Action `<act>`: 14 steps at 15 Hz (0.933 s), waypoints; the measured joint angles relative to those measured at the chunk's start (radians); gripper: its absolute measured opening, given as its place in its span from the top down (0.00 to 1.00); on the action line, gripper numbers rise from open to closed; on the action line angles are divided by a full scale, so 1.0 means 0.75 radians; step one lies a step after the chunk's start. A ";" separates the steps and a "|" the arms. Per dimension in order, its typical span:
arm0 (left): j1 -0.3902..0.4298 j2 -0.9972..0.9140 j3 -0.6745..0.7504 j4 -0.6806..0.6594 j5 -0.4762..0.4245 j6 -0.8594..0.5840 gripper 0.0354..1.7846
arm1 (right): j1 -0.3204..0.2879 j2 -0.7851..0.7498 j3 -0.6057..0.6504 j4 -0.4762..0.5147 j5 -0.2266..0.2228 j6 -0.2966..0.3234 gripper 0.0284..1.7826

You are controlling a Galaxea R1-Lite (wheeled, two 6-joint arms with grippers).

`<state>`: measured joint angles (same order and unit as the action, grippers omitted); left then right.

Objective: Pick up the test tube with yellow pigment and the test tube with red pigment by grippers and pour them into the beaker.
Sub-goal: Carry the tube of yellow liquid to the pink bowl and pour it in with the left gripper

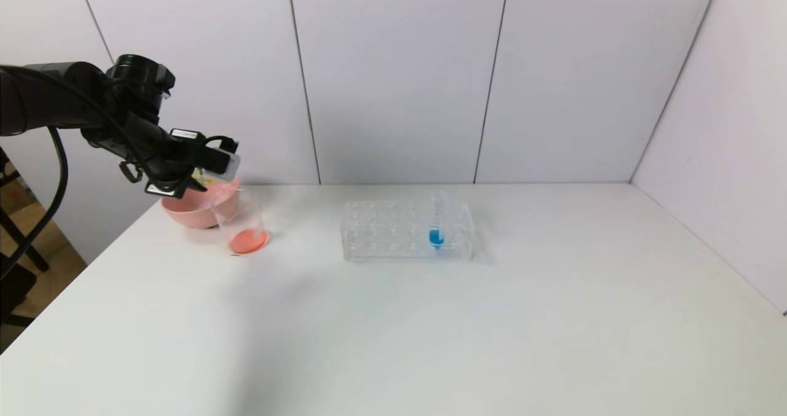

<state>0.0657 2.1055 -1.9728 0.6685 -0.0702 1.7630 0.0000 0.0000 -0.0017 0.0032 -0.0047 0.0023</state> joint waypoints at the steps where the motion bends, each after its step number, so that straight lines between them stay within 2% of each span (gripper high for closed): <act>1: 0.001 0.000 0.000 0.000 0.000 0.012 0.76 | 0.000 0.000 0.000 0.000 0.000 0.000 0.95; 14: -0.016 0.008 0.004 -0.003 0.082 0.061 0.76 | 0.000 0.000 0.000 0.000 0.000 0.000 0.95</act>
<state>0.0538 2.1113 -1.9696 0.6666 -0.0085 1.8089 0.0000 0.0000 -0.0017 0.0032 -0.0047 0.0023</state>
